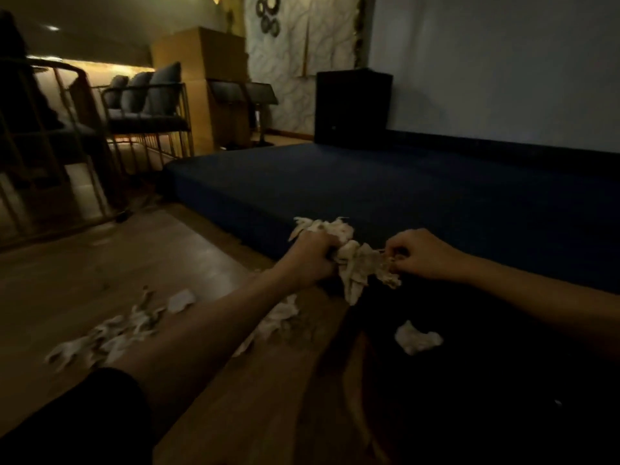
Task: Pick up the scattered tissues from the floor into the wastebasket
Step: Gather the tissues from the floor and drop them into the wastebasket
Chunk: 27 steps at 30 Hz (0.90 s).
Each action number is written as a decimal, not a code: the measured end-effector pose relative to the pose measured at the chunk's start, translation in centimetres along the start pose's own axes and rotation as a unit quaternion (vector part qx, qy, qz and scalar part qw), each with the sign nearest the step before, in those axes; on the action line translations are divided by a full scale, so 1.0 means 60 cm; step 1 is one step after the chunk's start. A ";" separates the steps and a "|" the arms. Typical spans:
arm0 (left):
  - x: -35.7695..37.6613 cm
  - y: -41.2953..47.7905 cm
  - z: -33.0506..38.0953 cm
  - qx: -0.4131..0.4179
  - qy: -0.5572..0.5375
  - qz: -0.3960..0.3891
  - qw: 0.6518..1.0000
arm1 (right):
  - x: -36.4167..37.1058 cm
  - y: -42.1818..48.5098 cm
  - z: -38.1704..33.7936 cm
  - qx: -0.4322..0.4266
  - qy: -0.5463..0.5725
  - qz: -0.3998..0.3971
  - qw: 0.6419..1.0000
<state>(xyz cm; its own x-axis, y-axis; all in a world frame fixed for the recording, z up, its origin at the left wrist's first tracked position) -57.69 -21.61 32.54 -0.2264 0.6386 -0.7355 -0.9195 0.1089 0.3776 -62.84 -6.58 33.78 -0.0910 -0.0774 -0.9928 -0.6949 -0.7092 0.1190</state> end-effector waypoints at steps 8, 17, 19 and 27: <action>0.286 0.075 0.125 -0.026 0.039 -0.291 0.956 | 0.134 -0.111 0.152 0.045 0.045 -0.169 0.984; 0.122 0.140 -0.015 -0.029 0.056 -0.136 0.989 | 0.073 0.035 0.111 0.029 0.035 -0.100 0.994; 0.059 0.141 -0.084 -0.034 0.109 -0.139 0.984 | 0.028 0.089 0.067 0.033 0.051 -0.038 0.997; 0.010 0.026 -0.476 -0.233 0.115 -0.289 0.921 | 0.126 0.299 -0.129 0.021 0.000 -0.231 0.973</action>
<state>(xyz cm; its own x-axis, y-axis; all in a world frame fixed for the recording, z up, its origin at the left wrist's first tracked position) -68.44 -42.80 16.64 0.3326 0.3927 -0.8574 -0.9334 0.0075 -0.3587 -70.46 -25.32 28.32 0.2378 0.2423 -0.9406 -0.6908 -0.6385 -0.3391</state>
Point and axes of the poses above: each hand's wrist, its own y-axis towards the middle knuckle, its own x-axis out of the palm, z = x × y, the point moved 7 cm from there along y, towards the middle knuckle, and after that the axes turned 15 degrees about -y, right-handed, at the moved point
